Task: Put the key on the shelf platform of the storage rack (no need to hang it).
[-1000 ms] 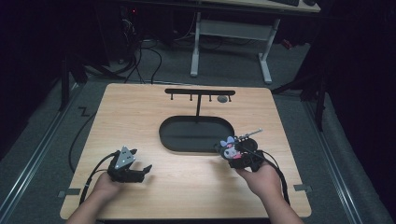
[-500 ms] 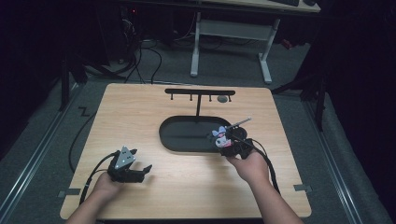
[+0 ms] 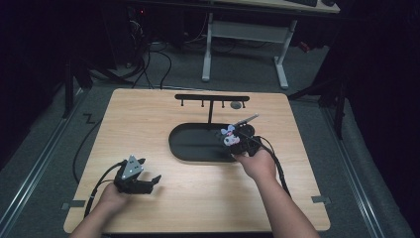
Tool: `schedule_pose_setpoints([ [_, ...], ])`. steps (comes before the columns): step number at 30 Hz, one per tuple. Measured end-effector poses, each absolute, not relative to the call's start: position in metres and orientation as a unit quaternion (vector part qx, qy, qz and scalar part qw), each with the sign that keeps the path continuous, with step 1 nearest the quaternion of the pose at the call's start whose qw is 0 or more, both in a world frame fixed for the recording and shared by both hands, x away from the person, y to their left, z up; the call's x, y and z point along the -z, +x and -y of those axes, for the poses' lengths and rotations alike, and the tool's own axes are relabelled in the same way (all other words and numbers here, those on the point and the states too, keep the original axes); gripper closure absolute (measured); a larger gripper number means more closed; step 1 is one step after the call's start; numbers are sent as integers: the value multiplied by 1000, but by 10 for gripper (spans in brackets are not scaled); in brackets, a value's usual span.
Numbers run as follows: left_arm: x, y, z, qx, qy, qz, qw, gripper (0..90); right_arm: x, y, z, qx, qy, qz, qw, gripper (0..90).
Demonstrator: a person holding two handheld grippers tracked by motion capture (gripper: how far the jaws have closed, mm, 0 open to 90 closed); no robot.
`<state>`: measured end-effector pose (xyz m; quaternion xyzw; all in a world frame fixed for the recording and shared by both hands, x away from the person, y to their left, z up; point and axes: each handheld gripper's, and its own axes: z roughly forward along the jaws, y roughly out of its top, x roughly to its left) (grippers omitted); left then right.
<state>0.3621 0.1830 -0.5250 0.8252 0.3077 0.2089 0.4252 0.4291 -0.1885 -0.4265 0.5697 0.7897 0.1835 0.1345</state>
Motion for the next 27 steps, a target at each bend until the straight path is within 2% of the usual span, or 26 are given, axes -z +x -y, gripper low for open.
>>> schedule_pose_setpoints([
  [27, 525, 362, -183, -210, 826, -306, 425, 154, 439, 465, 180, -189, 587, -773, 148, 477],
])
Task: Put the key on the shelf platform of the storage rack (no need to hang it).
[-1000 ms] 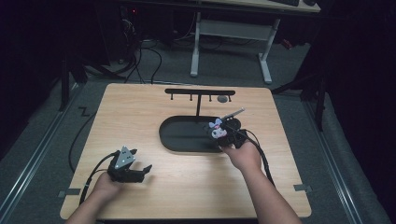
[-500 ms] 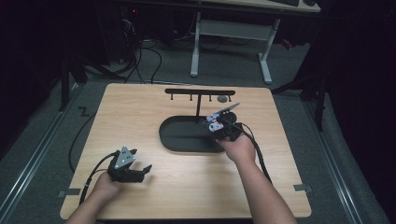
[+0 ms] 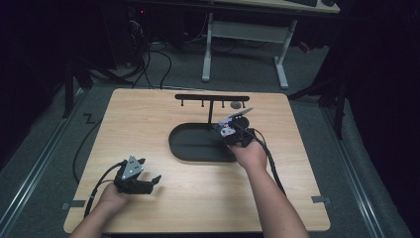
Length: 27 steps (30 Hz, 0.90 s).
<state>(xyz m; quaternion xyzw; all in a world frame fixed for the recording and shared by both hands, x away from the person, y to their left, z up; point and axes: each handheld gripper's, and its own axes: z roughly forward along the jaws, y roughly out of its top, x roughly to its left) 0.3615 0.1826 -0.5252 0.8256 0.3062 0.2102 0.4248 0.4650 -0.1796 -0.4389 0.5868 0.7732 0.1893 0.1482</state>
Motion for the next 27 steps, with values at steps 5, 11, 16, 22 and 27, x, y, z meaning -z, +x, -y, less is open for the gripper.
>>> schedule_pose_setpoints([
  [5, 525, 361, -183, -210, 826, -305, 424, 154, 446, 470, 175, -192, 588, -772, 147, 476],
  [11, 525, 362, -183, -209, 826, -306, 425, 154, 453, 475, 169, -198, 591, -768, 144, 477],
  [16, 525, 362, -183, -209, 826, -306, 425, 154, 462, 478, 168, -189, 591, -771, 143, 476],
  [22, 525, 361, -183, -210, 826, -306, 425, 154, 467, 479, 165, -187, 592, -771, 140, 476],
  [27, 525, 361, -183, -210, 826, -306, 425, 154, 470, 478, 166, -190, 597, -767, 138, 476],
])
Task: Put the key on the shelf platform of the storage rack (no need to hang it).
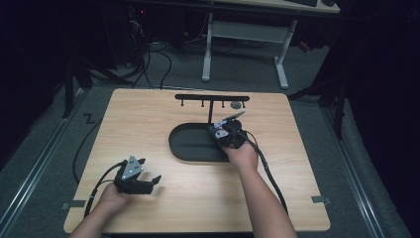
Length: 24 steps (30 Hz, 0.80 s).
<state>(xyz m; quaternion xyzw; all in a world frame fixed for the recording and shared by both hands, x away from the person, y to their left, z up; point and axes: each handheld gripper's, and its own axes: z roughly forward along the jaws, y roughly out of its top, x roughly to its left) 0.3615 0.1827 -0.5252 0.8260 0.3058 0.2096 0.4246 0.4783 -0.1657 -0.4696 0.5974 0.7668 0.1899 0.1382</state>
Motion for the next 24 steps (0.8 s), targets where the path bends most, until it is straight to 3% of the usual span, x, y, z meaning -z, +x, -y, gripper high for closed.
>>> schedule_pose_setpoints([
  [24, 525, 362, -182, -209, 827, -306, 423, 154, 490, 473, 172, -176, 602, -769, 123, 419],
])
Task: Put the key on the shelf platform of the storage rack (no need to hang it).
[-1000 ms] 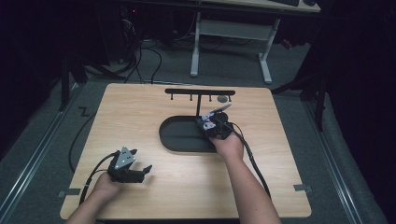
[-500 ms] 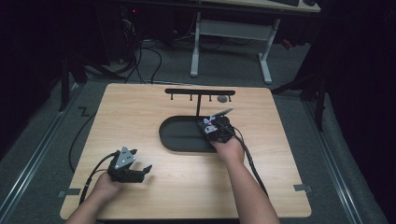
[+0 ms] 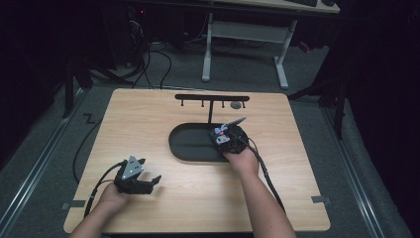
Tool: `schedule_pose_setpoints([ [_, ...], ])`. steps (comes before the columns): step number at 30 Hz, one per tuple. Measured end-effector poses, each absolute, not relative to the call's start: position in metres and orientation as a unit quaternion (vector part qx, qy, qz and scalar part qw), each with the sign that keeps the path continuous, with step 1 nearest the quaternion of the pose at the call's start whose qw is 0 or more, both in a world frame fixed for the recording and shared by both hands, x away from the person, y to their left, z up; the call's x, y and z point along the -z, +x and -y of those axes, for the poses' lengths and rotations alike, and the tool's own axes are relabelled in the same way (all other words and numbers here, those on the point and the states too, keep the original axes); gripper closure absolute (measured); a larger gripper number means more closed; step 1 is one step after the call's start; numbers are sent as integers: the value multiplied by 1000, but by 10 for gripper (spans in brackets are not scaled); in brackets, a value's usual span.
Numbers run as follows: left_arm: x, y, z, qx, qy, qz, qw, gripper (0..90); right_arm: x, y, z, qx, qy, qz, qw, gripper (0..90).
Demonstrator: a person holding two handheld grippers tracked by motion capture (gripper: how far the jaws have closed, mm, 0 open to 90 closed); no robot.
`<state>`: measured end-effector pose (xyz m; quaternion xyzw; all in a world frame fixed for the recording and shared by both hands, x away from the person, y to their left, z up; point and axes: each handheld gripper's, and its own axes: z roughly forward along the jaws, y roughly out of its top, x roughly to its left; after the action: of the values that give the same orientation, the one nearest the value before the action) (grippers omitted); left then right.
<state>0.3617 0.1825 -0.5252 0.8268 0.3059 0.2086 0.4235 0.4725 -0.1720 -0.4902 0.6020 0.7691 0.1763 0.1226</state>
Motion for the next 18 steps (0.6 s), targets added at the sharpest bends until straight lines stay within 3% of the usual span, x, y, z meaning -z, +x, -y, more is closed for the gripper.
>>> schedule_pose_setpoints([
  [6, 525, 361, -182, -210, 827, -305, 423, 154, 490, 473, 172, -176, 602, -770, 122, 389],
  [12, 525, 362, -182, -209, 827, -306, 423, 153, 489, 472, 173, -176, 600, -771, 119, 213],
  [18, 525, 362, -182, -209, 827, -306, 423, 154, 476, 464, 170, -194, 592, -770, 139, 163],
])
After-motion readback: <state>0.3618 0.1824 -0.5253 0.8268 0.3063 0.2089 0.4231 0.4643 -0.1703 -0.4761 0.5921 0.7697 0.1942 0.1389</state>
